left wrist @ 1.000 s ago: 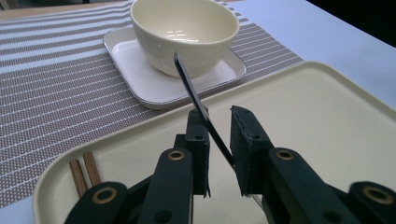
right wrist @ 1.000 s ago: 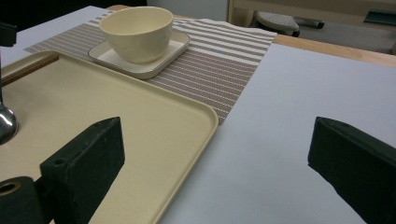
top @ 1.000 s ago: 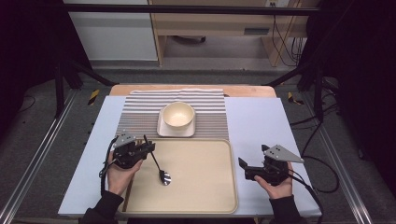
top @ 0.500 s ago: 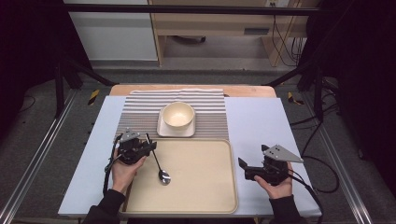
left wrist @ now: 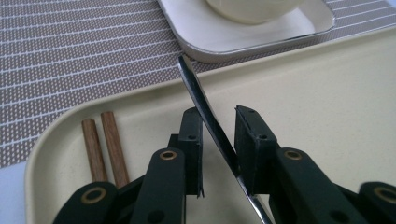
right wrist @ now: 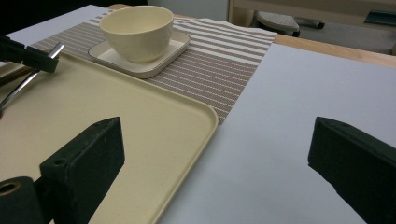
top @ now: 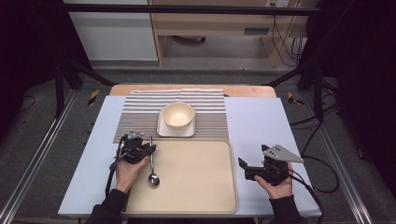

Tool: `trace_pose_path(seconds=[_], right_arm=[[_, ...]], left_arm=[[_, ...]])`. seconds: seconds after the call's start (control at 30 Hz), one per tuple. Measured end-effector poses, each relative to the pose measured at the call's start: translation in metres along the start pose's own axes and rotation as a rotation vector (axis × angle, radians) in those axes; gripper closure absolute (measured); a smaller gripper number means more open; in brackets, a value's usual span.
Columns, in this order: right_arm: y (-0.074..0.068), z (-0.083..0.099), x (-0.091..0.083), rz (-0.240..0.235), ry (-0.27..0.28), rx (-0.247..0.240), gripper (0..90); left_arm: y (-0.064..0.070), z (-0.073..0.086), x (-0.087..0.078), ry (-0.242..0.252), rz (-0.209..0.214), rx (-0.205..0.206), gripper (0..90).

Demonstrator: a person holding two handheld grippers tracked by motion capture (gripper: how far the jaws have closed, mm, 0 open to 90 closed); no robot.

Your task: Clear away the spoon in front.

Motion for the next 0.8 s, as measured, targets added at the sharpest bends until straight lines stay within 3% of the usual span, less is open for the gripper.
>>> trace_pose_path(seconds=[0.27, 0.5, 0.7, 0.8], right_arm=[[0.0, 0.0, -0.001, -0.003, 0.001, 0.001, 4.1], [0.001, -0.001, -0.002, -0.002, 0.008, 0.006, 4.0], [0.0, -0.001, -0.003, -0.006, 0.009, 0.007, 4.1], [0.0, -0.001, -0.003, -0.007, 0.008, 0.008, 4.1]], left_arm=[[0.0, 0.003, 0.002, -0.032, -0.036, 0.024, 64.1], [0.004, 0.0, -0.01, 0.005, -0.021, 0.038, 59.9], [0.015, 0.002, -0.025, 0.038, 0.023, 0.088, 75.0], [0.02, 0.009, -0.026, 0.01, 0.044, 0.112, 82.7]])
Point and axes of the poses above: each handheld gripper's, and its own axes: x roughly forward along the jaws, z roughly out of its underside, y roughly to its right, the point moved 3 cm from there along x, roughly forward along the jaws, and after that the axes turned 15 degrees about z, right-handed, at the moved point
